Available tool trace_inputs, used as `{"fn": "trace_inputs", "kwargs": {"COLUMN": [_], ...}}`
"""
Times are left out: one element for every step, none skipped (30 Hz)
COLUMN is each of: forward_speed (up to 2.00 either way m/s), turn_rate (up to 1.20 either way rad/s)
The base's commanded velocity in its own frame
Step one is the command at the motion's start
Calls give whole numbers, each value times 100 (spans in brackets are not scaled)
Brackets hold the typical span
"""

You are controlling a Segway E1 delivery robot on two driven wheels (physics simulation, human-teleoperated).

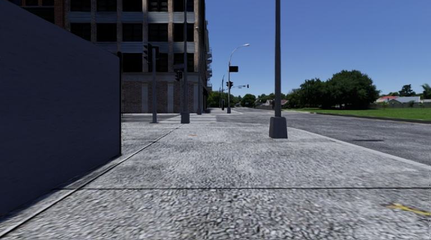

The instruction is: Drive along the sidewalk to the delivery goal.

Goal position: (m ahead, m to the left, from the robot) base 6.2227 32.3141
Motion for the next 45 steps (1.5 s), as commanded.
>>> {"fn": "trace_inputs", "kwargs": {"forward_speed": [199,199,199,199,199,199,199,199,199,199,199,199,199,199,200,200,200,200,200,200,200,200,200,200,200,200,200,200,200,200,200,200,200,200,200,200,200,200,200,200,200,200,200,200,200], "turn_rate": [24,26,26,27,27,27,27,28,28,28,29,29,29,29,31,32,32,32,33,33,36,43,55,55,67,70,71,71,71,71,71,71,71,71,71,63,36,0,0,0,0,0,0,0,0]}}
